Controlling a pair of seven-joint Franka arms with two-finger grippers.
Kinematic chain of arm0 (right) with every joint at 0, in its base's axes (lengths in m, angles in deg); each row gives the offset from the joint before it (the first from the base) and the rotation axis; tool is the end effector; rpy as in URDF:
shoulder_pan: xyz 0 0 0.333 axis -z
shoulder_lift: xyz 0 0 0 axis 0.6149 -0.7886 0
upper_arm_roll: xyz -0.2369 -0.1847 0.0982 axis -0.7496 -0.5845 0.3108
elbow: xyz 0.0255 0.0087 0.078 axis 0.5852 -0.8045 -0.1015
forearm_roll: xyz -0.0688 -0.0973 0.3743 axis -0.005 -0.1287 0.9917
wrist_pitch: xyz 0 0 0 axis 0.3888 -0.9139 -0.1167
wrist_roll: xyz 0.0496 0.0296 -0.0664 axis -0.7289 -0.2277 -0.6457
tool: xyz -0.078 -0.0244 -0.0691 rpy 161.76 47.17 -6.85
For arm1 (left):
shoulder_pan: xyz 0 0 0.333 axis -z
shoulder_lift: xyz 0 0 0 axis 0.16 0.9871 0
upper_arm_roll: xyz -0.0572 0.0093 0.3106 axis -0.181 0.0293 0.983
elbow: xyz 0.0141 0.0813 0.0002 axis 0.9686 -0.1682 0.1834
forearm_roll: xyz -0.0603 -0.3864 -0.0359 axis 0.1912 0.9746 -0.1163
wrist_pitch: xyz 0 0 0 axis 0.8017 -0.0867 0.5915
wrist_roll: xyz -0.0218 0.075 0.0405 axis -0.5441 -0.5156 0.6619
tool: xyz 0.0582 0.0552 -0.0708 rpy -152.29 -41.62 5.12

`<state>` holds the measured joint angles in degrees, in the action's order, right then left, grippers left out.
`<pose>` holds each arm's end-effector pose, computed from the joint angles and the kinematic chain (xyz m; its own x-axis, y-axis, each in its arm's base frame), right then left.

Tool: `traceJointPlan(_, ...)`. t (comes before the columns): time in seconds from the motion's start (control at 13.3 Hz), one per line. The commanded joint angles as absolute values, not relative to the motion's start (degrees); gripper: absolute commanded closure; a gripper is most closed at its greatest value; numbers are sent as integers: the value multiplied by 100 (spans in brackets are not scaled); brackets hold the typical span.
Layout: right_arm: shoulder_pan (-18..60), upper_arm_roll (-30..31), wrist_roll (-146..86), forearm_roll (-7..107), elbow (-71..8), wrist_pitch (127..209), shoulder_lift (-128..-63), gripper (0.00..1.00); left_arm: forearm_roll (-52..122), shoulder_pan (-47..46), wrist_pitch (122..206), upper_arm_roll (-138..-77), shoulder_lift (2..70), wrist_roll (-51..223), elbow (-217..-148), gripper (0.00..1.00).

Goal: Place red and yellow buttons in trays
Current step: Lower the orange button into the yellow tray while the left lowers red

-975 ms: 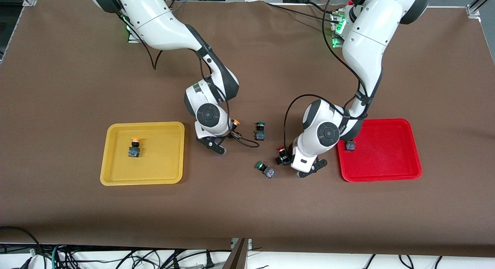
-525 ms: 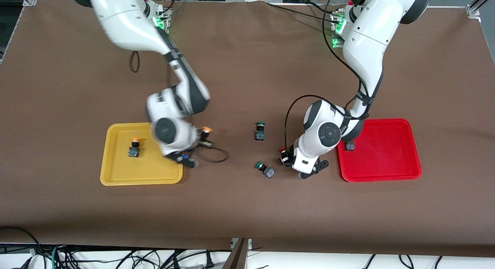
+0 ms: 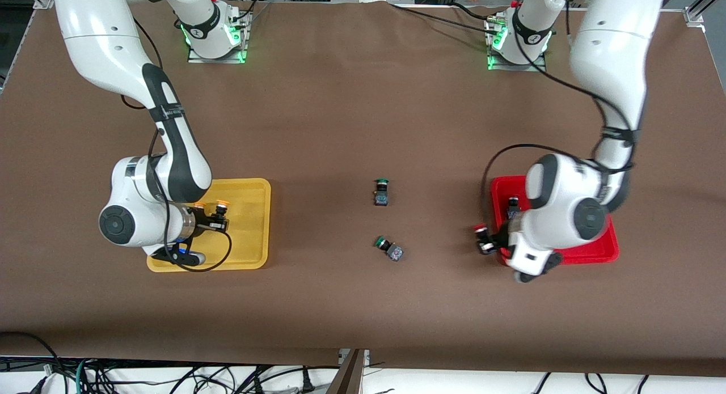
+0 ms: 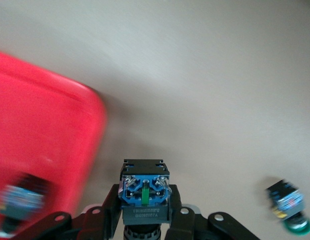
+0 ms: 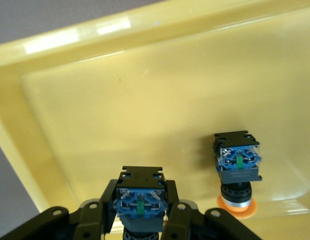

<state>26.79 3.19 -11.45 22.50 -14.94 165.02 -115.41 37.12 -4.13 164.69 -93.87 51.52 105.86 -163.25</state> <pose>0.6895 0.1166 0.2250 0.9567 -0.1529 -0.2477 -0.1686 -0.9847 -0.0433 0.7132 -0.1196 0.2805 0.9135 0.3755 -0.1568 0.3990 -0.9020 0.1646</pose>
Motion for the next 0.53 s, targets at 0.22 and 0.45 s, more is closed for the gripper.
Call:
traceJointPlan(0.22, 2766, 270, -1266, 2094, -1329, 15916, -10988, 0, 3751, -1527, 16298, -9455, 5248, 7773, -16632, 84)
traceJointPlan(0.45, 2775, 60, -1729, 1752, -995, 14906, -10321, 0, 3742, -1474, 16307, -9447, 5390, 7770, -16711, 24)
